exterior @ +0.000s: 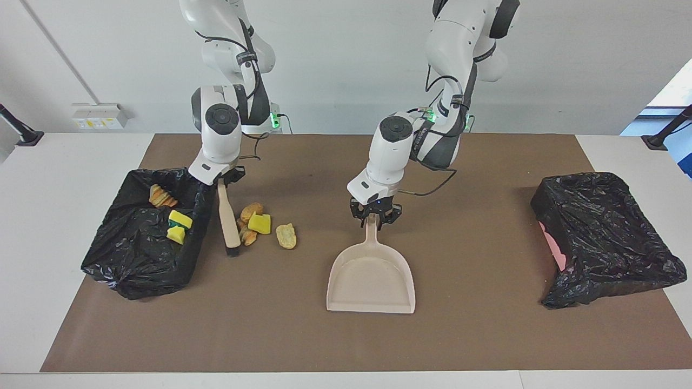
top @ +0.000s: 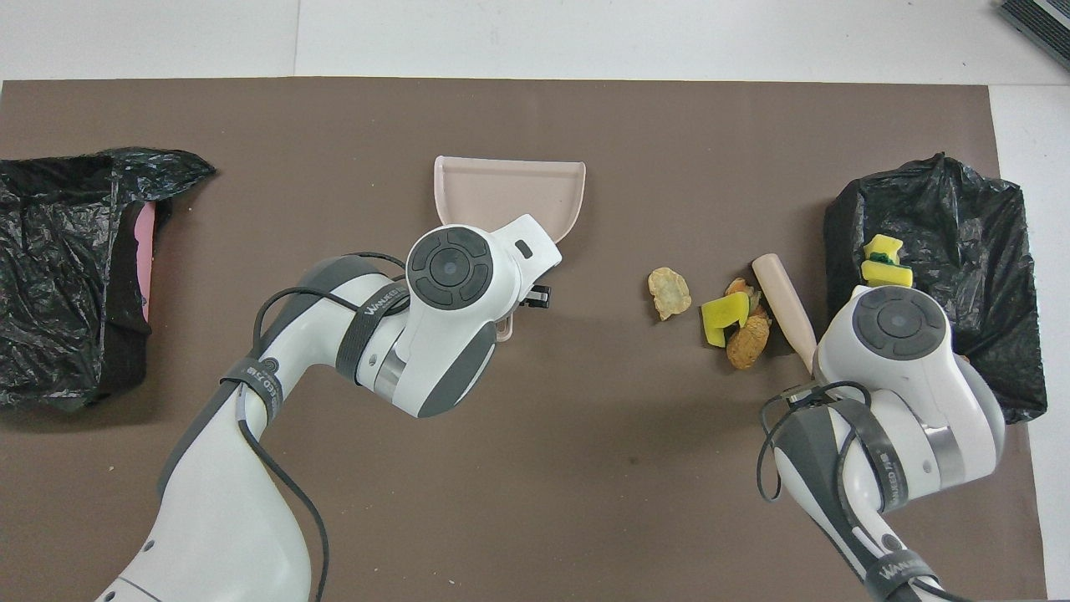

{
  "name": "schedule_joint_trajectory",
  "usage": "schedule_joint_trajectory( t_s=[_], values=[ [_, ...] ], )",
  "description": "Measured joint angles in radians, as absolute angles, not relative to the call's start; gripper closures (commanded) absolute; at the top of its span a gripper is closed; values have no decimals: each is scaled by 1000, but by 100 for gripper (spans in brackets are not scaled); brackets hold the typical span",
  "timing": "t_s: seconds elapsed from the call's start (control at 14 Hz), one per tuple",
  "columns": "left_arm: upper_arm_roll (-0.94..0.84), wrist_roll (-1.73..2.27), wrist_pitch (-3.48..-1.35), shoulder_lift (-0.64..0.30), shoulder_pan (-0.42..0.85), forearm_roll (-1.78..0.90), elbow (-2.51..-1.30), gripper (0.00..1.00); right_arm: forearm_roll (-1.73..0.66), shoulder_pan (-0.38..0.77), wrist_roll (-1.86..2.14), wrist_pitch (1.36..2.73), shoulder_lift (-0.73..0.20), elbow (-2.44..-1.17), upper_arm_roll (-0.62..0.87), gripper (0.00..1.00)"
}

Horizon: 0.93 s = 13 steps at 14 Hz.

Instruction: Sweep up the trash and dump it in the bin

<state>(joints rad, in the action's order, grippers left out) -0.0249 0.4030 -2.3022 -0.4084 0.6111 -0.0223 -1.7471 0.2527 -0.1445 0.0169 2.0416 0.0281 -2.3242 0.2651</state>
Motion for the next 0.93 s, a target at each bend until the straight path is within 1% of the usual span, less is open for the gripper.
schedule_joint_trajectory(
  t_s=[0.07,0.14,0.36,0.57,0.72,0.93],
  values=[
    [-24,403,-2302,-408,611,-22,-1747,91,201,-131,20,2042,28,-2326,268,100],
    [-24,401,-2302,-408,611,-21,-1746,97,153,-111,20,2042,28,-2326,270,100],
    [-13,308,-2282,-399,609,-18,-1745,100,41,-61,18,2036,28,-2326,272,100],
    [8,11,-2138,-350,594,-17,-1742,100,-31,-49,16,2026,29,-2321,272,100],
    [16,-235,-2045,-302,548,-17,-1741,100,-33,-44,7,1982,42,-2303,272,100],
    [18,-506,-1982,-264,489,-16,-1745,100,36,-59,-103,1893,106,-2289,265,100]
  ],
)
